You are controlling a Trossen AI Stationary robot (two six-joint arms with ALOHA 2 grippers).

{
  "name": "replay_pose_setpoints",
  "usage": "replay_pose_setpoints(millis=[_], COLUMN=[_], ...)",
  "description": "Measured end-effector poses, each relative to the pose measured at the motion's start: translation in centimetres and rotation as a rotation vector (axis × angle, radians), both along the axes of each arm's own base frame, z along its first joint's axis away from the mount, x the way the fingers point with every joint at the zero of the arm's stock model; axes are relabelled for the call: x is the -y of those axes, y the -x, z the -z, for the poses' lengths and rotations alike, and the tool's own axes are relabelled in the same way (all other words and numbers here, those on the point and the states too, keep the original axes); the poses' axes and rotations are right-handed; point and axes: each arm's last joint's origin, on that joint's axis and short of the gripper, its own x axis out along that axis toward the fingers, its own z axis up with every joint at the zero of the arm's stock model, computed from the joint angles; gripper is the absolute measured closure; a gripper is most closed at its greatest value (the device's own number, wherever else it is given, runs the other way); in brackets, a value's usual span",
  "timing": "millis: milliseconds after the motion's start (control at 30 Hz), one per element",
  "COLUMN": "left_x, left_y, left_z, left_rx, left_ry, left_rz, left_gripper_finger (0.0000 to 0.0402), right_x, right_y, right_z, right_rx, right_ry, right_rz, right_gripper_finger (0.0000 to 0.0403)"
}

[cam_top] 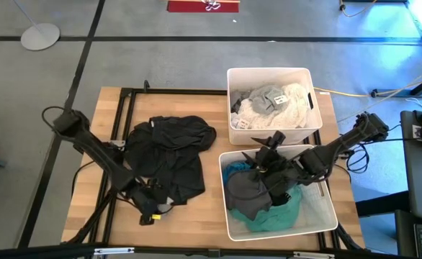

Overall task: Sort clothes
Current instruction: Put the gray sock into the top white laundry bin

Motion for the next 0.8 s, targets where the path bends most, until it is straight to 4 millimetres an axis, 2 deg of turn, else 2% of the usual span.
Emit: replay_pose_setpoints(millis=[133, 233, 433, 567, 667, 800], left_x=[0.4, 0.6, 0.5, 0.2, -0.3, -1.5], left_y=[-0.4, -0.7, -0.6, -0.3, 0.0, 0.6], left_z=[1.1, 1.3, 1.0, 0.1, -1.2, -3.9], left_rx=[-0.01, 0.009, 0.013, 0.032, 0.051, 0.115], left_ry=[-0.016, -0.011, -0.009, 0.002, 0.015, 0.017], left_rz=[0.008, 0.022, 0.027, 0.038, 0.038, 0.021], left_gripper_finger=[0.0213, 0.0228, 0.0319, 0.0386, 0.0388, 0.0385], right_x=[-0.2, -0.4, -0.8, -1.0, -1.2, -1.4], right_y=[-0.3, -0.7, -1.4, -1.9, -2.0, -2.4], right_z=[0.4, 1.0, 2.0, 2.9, 3.0, 1.1], right_rx=[-0.015, -0.034, -0.075, -0.127, -0.189, -0.147], right_ry=[0.009, 0.021, 0.029, 0.009, 0.015, 0.019], right_rz=[0.001, 0.001, -0.009, -0.041, -0.105, -0.117], right_gripper_finger=[0.0127, 0.0127, 0.0127, 0.0127, 0.0127, 0.0127])
